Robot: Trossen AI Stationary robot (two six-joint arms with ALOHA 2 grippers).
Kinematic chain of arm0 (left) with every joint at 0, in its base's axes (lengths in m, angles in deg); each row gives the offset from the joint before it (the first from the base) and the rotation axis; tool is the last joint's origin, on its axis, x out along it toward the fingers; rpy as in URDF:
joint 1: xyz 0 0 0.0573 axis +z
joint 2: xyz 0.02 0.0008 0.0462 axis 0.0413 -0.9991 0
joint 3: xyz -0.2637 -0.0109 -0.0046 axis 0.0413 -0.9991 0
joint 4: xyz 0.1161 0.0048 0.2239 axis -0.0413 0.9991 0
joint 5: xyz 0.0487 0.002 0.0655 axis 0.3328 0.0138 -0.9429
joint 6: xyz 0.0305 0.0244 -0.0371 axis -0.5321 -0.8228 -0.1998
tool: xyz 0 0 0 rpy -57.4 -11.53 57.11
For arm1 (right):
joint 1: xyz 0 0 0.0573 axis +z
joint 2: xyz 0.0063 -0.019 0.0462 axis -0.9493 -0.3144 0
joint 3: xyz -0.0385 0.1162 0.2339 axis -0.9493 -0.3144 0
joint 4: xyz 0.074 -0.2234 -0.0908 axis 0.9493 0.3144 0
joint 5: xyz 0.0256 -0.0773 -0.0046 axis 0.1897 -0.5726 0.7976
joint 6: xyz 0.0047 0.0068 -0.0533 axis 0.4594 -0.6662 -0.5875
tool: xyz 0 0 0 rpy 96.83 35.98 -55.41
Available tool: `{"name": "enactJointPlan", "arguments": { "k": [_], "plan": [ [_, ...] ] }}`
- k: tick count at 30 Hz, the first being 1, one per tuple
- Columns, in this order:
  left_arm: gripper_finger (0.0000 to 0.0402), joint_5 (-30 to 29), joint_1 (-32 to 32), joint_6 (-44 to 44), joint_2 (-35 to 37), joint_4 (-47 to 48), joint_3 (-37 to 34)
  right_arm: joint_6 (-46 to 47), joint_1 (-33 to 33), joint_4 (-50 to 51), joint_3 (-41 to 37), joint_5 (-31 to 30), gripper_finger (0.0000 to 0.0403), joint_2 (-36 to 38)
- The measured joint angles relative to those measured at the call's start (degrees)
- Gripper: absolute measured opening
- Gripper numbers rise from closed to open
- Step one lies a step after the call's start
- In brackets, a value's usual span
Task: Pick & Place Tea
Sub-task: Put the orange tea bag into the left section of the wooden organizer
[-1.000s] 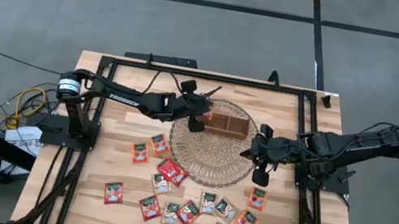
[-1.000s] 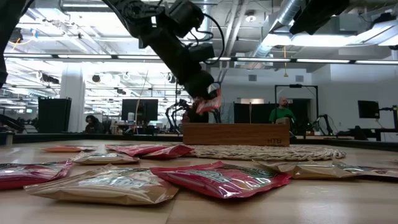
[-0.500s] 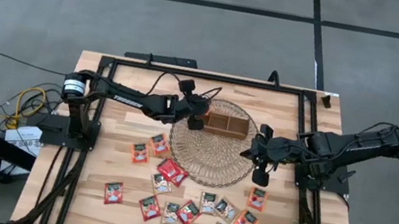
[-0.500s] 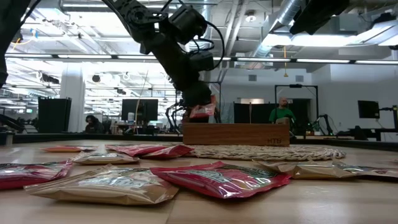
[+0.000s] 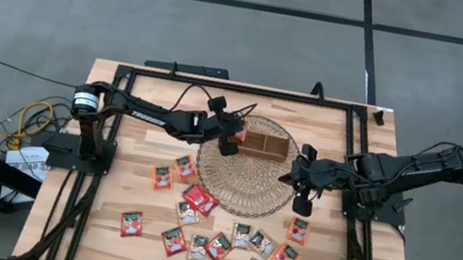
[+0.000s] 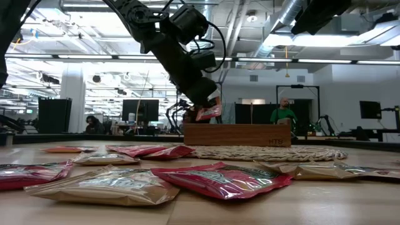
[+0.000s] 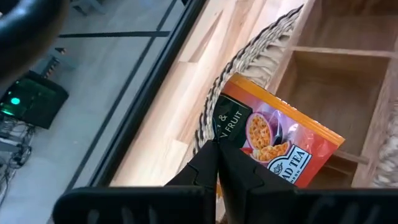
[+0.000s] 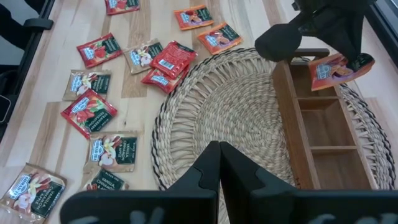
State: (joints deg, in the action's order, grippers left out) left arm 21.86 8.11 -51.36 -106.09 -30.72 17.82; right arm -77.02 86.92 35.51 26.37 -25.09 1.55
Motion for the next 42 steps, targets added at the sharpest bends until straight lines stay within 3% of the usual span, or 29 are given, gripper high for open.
{"name": "enactJointPlan", "arguments": {
  "k": [9,19,42],
  "plan": [
    [0.0,-0.7,1.6,-1.0,0.0,1.8,0.0,0.0,0.0,0.0,0.0,0.0,0.0,0.0],
    [0.0,6.0,2.0,-1.3,0.0,2.1,0.0,0.0,0.0,0.0,0.0,0.0,0.0,0.0],
    [0.0,4.2,2.7,-3.7,0.1,1.4,0.0,0.0,0.0,0.0,0.0,0.0,0.0,0.0]
  ]
}}
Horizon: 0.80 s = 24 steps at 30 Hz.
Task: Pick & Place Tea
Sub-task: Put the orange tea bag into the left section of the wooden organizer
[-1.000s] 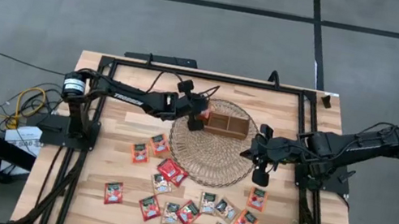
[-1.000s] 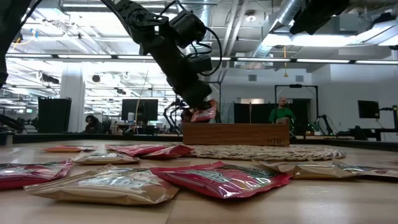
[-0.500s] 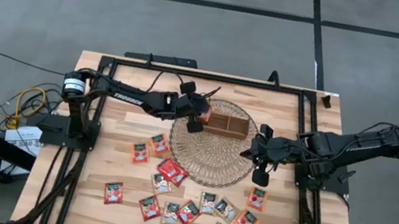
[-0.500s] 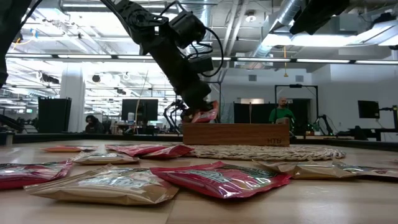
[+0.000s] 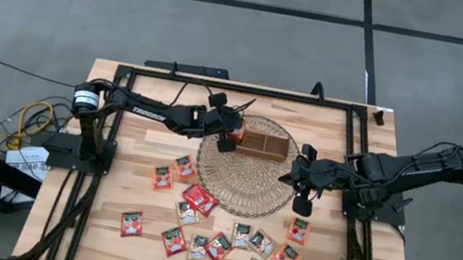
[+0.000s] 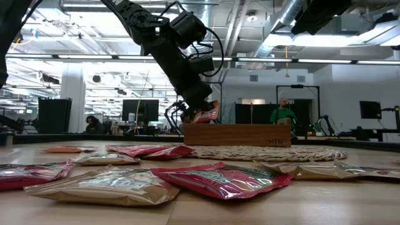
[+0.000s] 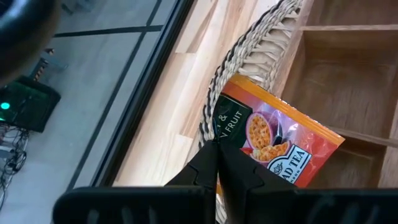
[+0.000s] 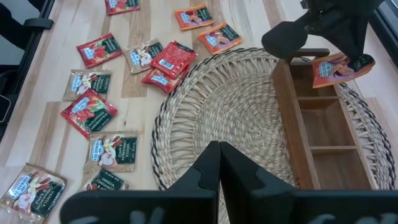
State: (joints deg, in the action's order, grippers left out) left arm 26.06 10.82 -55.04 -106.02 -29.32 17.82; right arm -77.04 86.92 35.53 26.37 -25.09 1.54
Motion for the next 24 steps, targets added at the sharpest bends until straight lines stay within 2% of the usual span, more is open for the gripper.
{"name": "enactJointPlan", "arguments": {
  "k": [20,24],
  "plan": [
    [0.0002,-0.1,0.0,-0.1,0.0,0.9,0.0,0.0,0.0,0.0,0.0,0.0,0.0,0.0],
    [0.0023,-0.8,0.0,-0.1,0.0,0.6,0.0,0.0,0.0,0.0,0.0,0.0,0.0,0.0]
  ]
}}
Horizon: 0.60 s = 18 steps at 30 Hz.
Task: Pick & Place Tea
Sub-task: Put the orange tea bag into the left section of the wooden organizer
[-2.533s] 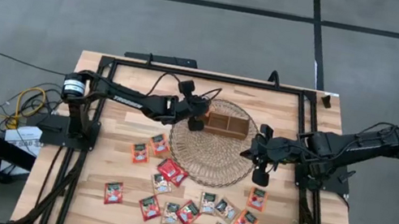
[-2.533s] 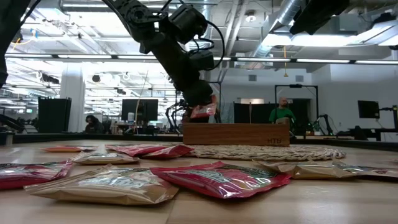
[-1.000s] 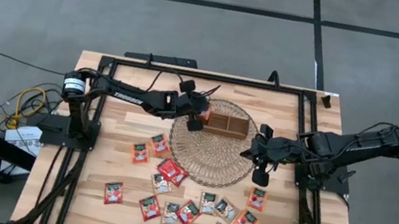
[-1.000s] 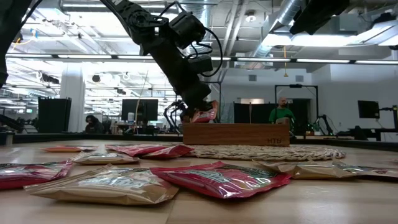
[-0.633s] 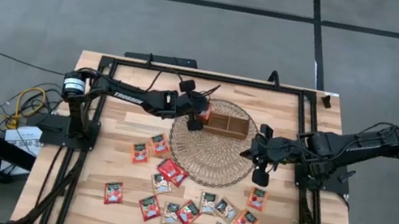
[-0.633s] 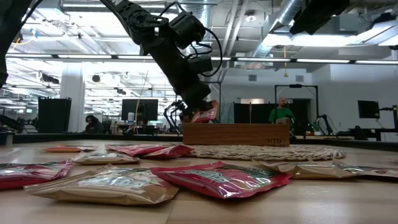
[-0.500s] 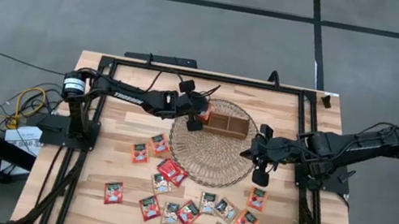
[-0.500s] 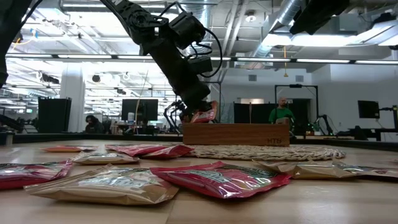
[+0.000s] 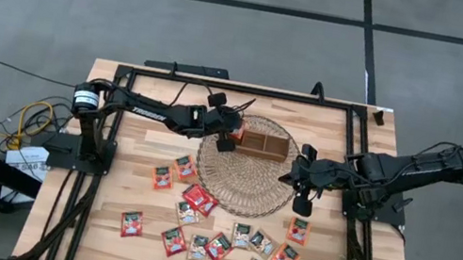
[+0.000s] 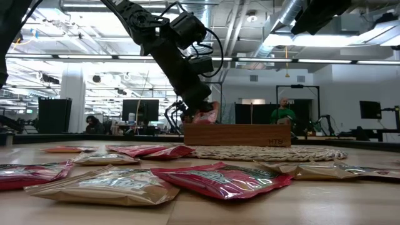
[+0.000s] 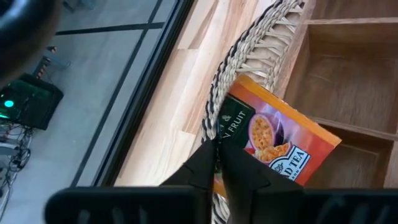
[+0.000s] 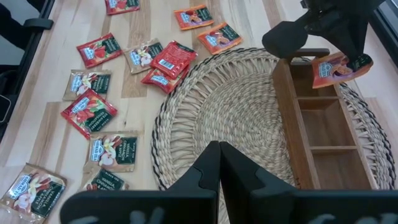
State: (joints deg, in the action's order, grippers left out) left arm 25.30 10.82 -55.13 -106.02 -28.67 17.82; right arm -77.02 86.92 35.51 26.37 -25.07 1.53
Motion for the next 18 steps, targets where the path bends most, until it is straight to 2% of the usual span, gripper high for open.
{"name": "enactJointPlan", "arguments": {
  "k": [9,18],
  "plan": [
    [0.01,-1.4,0.1,-0.2,0.0,0.2,0.0,0.0,0.0,0.0,0.0,0.0,0.0,0.0],
    [0.0107,-3.2,0.1,-2.2,0.0,0.9,0.0,0.0,0.0,0.0,0.0,0.0,0.0,0.0]
  ]
}}
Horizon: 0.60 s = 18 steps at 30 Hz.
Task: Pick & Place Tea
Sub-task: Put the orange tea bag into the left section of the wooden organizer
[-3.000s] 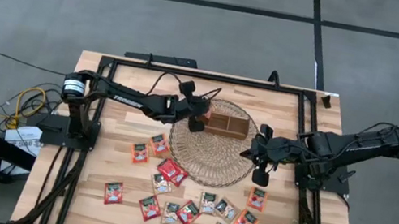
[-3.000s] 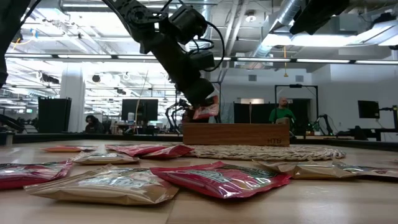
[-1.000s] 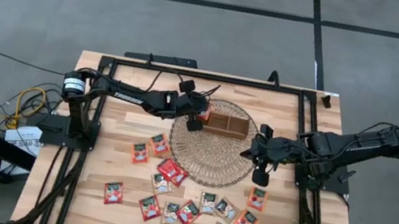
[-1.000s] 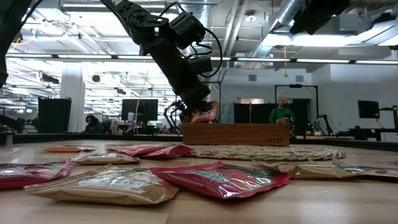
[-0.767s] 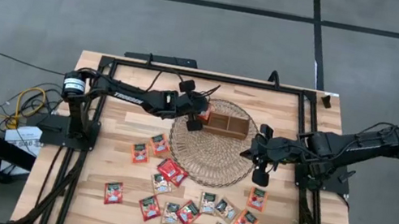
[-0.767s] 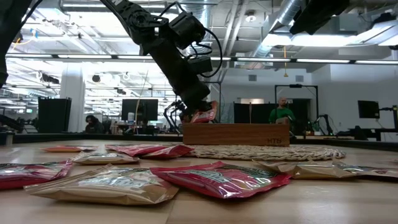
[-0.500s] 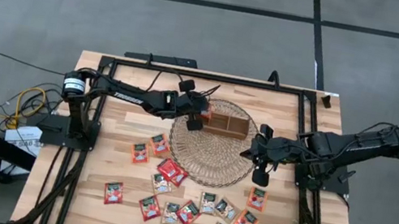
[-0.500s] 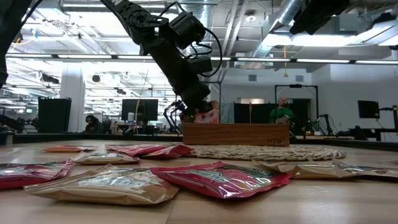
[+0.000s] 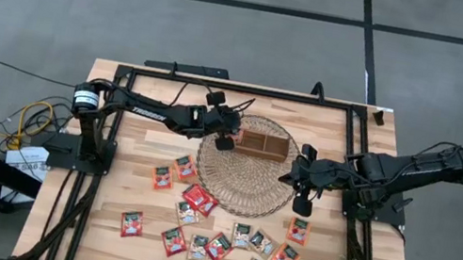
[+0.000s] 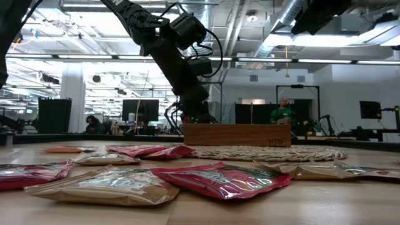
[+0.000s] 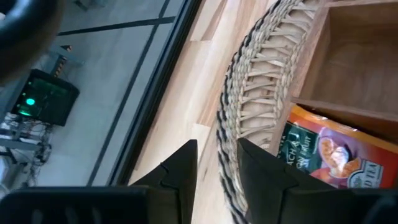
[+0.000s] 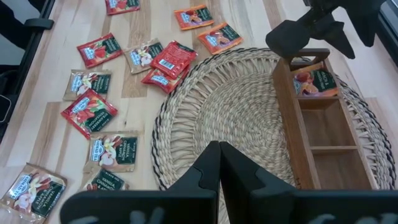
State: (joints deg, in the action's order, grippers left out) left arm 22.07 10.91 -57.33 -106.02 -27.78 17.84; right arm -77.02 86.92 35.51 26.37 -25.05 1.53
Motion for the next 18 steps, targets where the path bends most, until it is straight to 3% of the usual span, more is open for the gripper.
{"name": "enactJointPlan", "arguments": {
  "k": [5,18],
  "plan": [
    [0.0107,-1.1,-1.1,-2.1,0.0,0.0,0.0,0.0,0.0,0.0,0.0,0.0,0.0,0.0],
    [0.0109,8.3,-3.5,-9.3,0.4,0.1,0.0,0.0,0.0,0.0,0.0,0.1,0.0,0.0]
  ]
}}
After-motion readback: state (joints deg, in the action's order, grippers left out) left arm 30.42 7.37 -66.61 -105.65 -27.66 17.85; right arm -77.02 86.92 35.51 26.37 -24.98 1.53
